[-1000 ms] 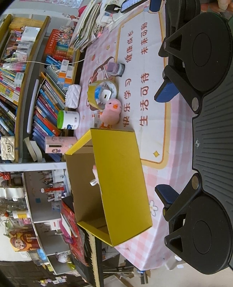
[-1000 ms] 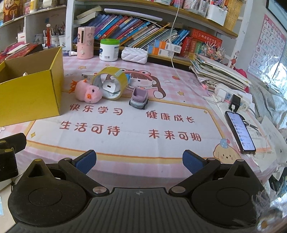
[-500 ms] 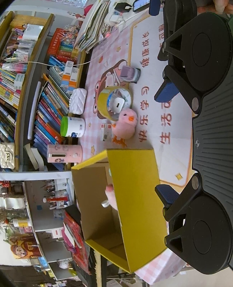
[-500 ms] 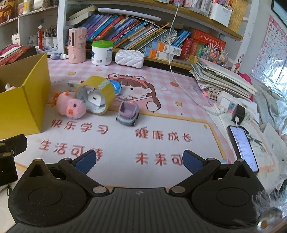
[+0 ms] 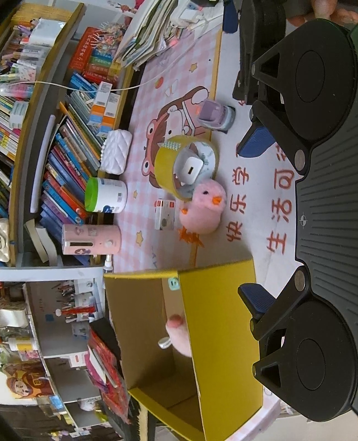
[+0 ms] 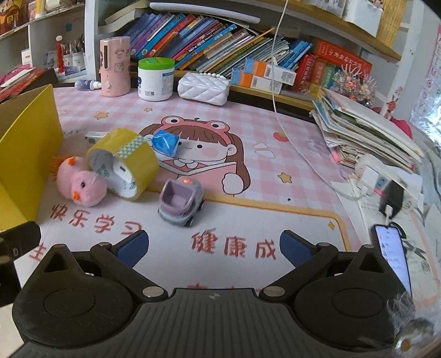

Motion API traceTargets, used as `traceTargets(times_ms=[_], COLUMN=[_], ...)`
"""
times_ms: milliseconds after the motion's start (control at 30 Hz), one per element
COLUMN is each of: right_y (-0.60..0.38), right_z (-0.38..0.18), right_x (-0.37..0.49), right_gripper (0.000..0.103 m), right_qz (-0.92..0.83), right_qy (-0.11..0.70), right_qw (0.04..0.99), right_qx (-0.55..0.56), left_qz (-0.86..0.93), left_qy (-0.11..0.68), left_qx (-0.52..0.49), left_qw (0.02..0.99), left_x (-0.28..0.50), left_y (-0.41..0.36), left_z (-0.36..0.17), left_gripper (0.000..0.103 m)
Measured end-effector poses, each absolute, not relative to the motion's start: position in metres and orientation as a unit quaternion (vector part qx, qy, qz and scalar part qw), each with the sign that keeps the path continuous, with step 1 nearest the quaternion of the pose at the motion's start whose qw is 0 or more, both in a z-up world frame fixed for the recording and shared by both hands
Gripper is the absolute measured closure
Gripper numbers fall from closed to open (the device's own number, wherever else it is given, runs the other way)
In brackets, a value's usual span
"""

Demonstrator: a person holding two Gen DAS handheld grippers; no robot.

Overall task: Organize objects
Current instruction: 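Move the right tool toward the grey-purple toy car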

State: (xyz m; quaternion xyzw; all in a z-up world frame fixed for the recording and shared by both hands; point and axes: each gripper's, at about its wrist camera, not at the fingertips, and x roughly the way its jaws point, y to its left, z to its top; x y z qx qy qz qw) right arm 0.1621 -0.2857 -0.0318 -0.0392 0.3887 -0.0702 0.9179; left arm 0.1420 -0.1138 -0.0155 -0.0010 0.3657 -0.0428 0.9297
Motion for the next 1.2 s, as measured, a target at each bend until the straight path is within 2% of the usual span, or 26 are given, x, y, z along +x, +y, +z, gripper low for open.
traceTargets(times_ms=[100,167,367,733,1200], right_y=[-0.297,-0.304,-0.320,-0.328,-0.315], right_z=[-0.036,-0.038,-0.048,-0.069,-0.073], right_x=[0.173,0.180,0.201,0.233,0.253], right_gripper=[0.004,0.010,0.019,0.028,0.030], right_qz=[-0.060,-0.050,-0.014,0.044,0.099], right_qy=[0.391,0.392,0.394,0.412,0.387], right_qw=[0.918,0.918,0.918,0.910,0.916], right_qx=[-0.038,-0.037,-0.038,-0.035,-0.040], left_qz=[-0.041,-0.041,-0.032,-0.005,0.011], left_qy=[0.369,0.370,0.376,0.383,0.394], left_qx=[0.000,0.002,0.010,0.015,0.021], left_qw=[0.929,0.928,0.926,0.923,0.919], left_x=[0.148,0.152,0.161,0.167,0.177], left_y=[-0.125,-0.134,-0.154,-0.168,-0.169], left_z=[-0.018,-0.018,-0.022,-0.024,-0.028], left_gripper=[0.004,0.004,0.004,0.004,0.004])
